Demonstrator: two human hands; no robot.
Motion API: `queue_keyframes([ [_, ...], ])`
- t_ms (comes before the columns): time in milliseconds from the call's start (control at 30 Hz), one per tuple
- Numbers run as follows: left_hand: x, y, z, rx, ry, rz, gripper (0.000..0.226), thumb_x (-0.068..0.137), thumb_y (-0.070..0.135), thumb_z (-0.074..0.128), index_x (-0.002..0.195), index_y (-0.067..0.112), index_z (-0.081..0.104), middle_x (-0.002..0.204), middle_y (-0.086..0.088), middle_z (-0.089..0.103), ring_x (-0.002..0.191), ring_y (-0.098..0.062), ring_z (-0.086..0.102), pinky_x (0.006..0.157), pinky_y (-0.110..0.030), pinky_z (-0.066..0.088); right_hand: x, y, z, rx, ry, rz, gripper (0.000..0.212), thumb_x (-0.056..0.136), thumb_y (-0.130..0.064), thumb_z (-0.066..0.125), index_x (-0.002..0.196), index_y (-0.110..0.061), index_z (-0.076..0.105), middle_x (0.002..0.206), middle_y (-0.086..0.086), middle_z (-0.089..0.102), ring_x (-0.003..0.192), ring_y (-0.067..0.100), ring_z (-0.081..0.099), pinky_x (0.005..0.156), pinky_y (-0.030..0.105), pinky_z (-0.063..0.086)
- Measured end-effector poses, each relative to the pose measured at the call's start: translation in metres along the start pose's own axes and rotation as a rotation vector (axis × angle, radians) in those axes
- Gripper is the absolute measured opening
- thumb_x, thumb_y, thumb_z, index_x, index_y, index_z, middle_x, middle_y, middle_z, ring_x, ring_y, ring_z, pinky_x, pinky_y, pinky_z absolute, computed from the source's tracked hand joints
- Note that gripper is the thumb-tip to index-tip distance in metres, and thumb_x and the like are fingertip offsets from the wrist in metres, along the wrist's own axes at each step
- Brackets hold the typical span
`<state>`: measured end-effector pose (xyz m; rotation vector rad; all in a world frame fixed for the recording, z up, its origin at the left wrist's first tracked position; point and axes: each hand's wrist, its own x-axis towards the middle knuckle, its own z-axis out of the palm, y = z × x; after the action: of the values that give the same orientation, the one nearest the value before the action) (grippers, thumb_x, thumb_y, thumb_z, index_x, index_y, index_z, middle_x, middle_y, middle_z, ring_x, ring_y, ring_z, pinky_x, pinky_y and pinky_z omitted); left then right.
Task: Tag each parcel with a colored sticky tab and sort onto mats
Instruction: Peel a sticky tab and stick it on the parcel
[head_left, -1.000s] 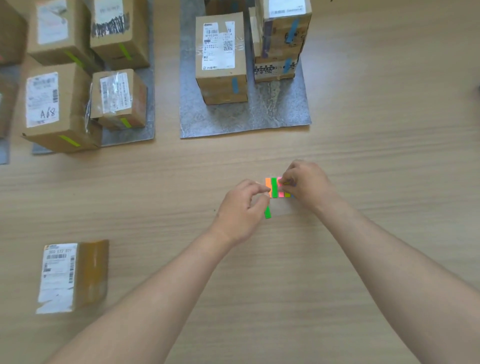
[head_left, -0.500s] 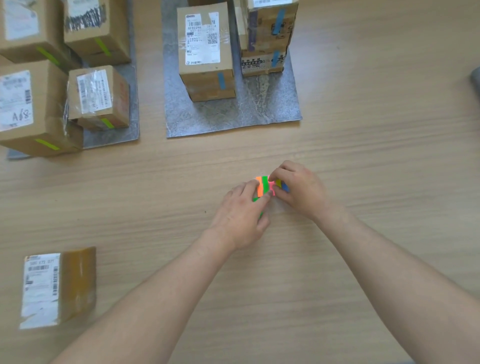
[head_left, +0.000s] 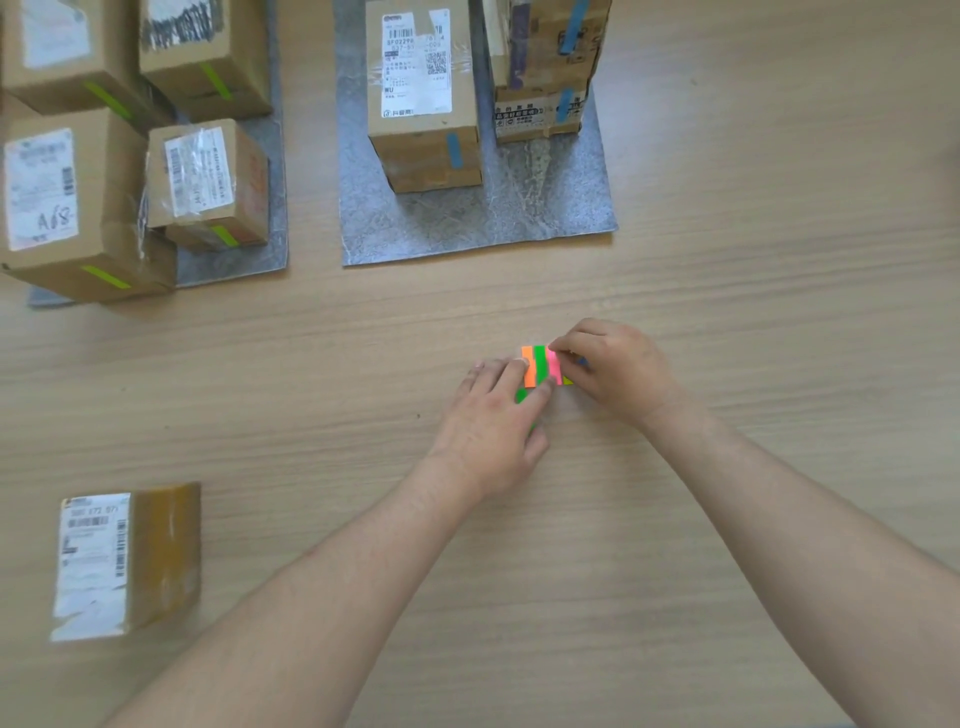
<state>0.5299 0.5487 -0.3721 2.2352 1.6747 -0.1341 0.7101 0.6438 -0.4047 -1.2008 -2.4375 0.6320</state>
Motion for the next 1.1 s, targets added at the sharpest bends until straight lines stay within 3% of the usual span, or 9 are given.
queue_keyframes([
  [200, 0.001, 0.001, 0.002, 0.007, 0.032, 0.004, 0.062, 0.082, 0.041, 0.037, 0.135, 0.019, 0.059, 0.124, -0.015, 0.054, 0.119, -0.038, 0.051, 0.110, -0.054, 0.039, 0.004, -0.005, -0.006, 0.091, -0.007, 0.087, 0.012, 0.084, -0.008, 0.071, 0.094, -0.012, 0.077, 0.079, 0.005, 0.072, 0.065, 0.025, 0.066, 0.061, 0.040, 0.057],
  [367, 0.001, 0.001, 0.004, -0.007, -0.003, -0.007, 0.067, 0.081, 0.043, 0.033, 0.140, 0.020, 0.056, 0.130, -0.016, 0.052, 0.124, -0.039, 0.048, 0.113, -0.054, 0.034, 0.003, -0.016, -0.011, 0.351, 0.233, 0.516, 0.018, 0.088, -0.008, 0.070, 0.101, -0.020, 0.073, 0.083, -0.003, 0.075, 0.074, 0.013, 0.072, 0.078, 0.026, 0.056],
  [500, 0.002, 0.001, 0.001, -0.039, -0.055, -0.035, 0.062, 0.087, 0.042, 0.039, 0.146, 0.023, 0.048, 0.139, -0.015, 0.045, 0.129, -0.037, 0.042, 0.117, -0.053, 0.027, 0.004, -0.029, -0.017, 0.695, 0.505, 0.805, 0.020, 0.085, -0.010, 0.069, 0.093, -0.029, 0.068, 0.084, 0.003, 0.075, 0.078, 0.017, 0.076, 0.081, 0.044, 0.062],
  [567, 0.006, -0.001, -0.006, -0.186, -0.068, -0.061, 0.057, 0.090, 0.037, 0.047, 0.145, 0.023, 0.050, 0.138, -0.013, 0.045, 0.124, -0.035, 0.046, 0.114, -0.047, 0.034, 0.004, -0.039, -0.023, 0.748, 0.563, 0.790, 0.022, 0.083, -0.008, 0.073, 0.094, -0.027, 0.069, 0.085, 0.004, 0.076, 0.081, 0.018, 0.075, 0.080, 0.044, 0.062],
  [667, 0.011, -0.002, -0.025, -0.694, 0.151, -0.270, 0.036, 0.090, 0.025, 0.060, 0.124, 0.016, 0.069, 0.115, -0.004, 0.059, 0.107, -0.022, 0.059, 0.099, -0.032, 0.046, 0.002, -0.060, -0.032, 0.808, 0.572, 0.696, 0.025, 0.083, 0.002, 0.075, 0.097, -0.017, 0.070, 0.087, 0.001, 0.076, 0.081, 0.011, 0.074, 0.076, 0.027, 0.059],
  [767, 0.008, -0.001, -0.058, -1.290, 0.283, -0.664, 0.011, 0.090, 0.020, 0.071, 0.093, 0.012, 0.077, 0.091, 0.002, 0.071, 0.088, -0.016, 0.065, 0.092, -0.038, 0.057, -0.003, -0.084, -0.038, 0.787, 0.560, 0.562, 0.022, 0.083, 0.004, 0.076, 0.095, -0.014, 0.073, 0.087, 0.000, 0.077, 0.083, 0.010, 0.076, 0.076, 0.024, 0.059],
  [833, 0.001, -0.004, -0.078, -1.627, 0.232, -0.787, 0.012, 0.088, 0.022, 0.075, 0.090, 0.010, 0.075, 0.095, -0.001, 0.073, 0.093, -0.021, 0.066, 0.089, -0.040, 0.060, -0.008, -0.098, -0.038, 0.691, 0.536, 0.436, 0.016, 0.084, 0.001, 0.078, 0.096, -0.009, 0.076, 0.089, 0.000, 0.077, 0.083, 0.009, 0.076, 0.079, 0.025, 0.060],
  [967, -0.025, -0.012, -0.097, -1.766, 0.241, -0.836, 0.015, 0.085, 0.023, 0.079, 0.089, 0.009, 0.074, 0.101, -0.005, 0.074, 0.097, -0.026, 0.066, 0.089, -0.043, 0.060, -0.015, -0.126, -0.032, 0.414, 0.506, 0.206, 0.013, 0.086, -0.005, 0.077, 0.097, -0.011, 0.080, 0.091, -0.008, 0.077, 0.078, 0.007, 0.073, 0.078, 0.023, 0.059],
  [1100, -0.057, -0.021, -0.107, -1.865, 0.244, -0.879, 0.031, 0.078, 0.014, 0.085, 0.102, 0.004, 0.068, 0.105, -0.013, 0.070, 0.095, -0.028, 0.068, 0.086, -0.044, 0.061, -0.021, -0.155, -0.028, 0.340, 0.508, 0.075, 0.014, 0.085, -0.004, 0.078, 0.095, -0.014, 0.081, 0.092, -0.008, 0.078, 0.075, 0.009, 0.071, 0.075, 0.026, 0.058],
])
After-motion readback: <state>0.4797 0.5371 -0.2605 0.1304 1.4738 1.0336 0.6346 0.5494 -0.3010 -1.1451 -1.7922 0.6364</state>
